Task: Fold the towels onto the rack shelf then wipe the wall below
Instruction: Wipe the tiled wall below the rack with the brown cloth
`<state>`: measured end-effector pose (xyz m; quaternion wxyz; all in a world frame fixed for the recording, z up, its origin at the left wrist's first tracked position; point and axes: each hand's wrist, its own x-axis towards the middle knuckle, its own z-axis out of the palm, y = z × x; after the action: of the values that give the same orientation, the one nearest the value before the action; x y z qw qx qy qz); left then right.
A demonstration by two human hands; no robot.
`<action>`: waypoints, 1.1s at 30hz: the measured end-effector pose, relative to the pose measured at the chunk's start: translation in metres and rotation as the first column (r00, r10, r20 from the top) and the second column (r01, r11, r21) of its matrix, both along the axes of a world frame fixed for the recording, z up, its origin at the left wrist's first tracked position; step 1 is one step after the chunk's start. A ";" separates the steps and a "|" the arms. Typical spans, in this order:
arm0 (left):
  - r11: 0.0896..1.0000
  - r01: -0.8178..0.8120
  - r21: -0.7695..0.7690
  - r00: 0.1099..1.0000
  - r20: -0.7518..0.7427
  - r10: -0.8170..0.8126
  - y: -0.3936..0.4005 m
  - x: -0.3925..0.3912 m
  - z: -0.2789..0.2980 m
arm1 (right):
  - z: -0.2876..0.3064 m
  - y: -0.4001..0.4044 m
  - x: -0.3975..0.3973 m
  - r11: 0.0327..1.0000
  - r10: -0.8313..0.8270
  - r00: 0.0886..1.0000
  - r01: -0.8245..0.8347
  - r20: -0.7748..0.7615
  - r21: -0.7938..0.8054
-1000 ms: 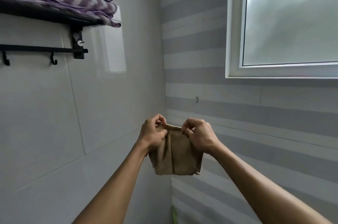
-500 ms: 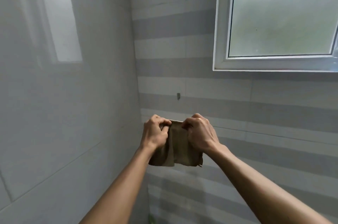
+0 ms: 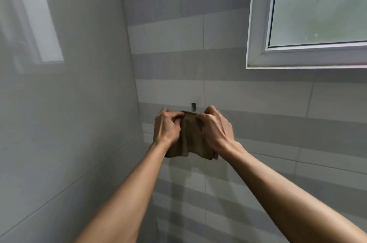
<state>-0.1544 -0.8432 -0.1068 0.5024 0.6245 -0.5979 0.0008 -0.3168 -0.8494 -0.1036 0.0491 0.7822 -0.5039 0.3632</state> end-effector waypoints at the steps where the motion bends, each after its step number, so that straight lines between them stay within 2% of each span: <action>1: 1.000 0.003 -0.012 1.000 0.018 -0.003 -0.014 0.000 0.000 | 0.003 -0.008 0.001 1.000 -0.001 0.999 0.001 -0.046 -0.013; 3: 1.000 0.001 -0.026 0.999 0.039 0.000 -0.034 0.000 0.001 | 0.007 -0.021 0.003 0.996 -0.044 0.986 0.030 -0.159 -0.088; 9: 0.997 0.011 -0.082 0.997 0.079 -0.004 -0.077 0.003 -0.007 | -0.002 -0.064 0.008 0.980 -0.122 0.951 0.069 -0.285 -0.188; 13: 0.990 0.022 -0.138 0.999 0.042 -0.016 -0.087 0.004 -0.013 | -0.014 -0.076 0.008 0.945 -0.177 0.941 0.081 -0.289 -0.316; 16: 0.985 0.031 -0.171 0.997 0.074 -0.018 -0.090 0.006 -0.017 | -0.027 -0.084 0.008 0.894 -0.217 0.944 0.090 -0.248 -0.439; 18: 0.986 0.040 -0.160 0.996 0.084 -0.027 -0.091 0.006 -0.018 | -0.034 -0.087 0.010 0.884 -0.207 0.947 0.073 -0.246 -0.461; 24: 0.998 0.044 -0.035 0.991 0.128 -0.039 -0.089 0.006 -0.018 | -0.044 -0.086 0.012 0.925 -0.151 0.954 0.045 -0.258 -0.377; 28: 0.996 0.038 0.087 0.997 0.068 -0.044 -0.082 0.000 -0.020 | -0.047 -0.077 0.015 0.950 -0.173 0.954 0.096 -0.243 -0.296; 33: 0.989 0.058 0.134 0.996 0.055 -0.066 -0.068 -0.007 -0.011 | -0.037 -0.064 0.018 0.985 -0.162 0.956 0.142 -0.243 -0.100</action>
<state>-0.1616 -0.9108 -0.1174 0.4419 0.6372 -0.6304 -0.0361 -0.2988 -0.9134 -0.1409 0.1718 0.7780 -0.5371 0.2770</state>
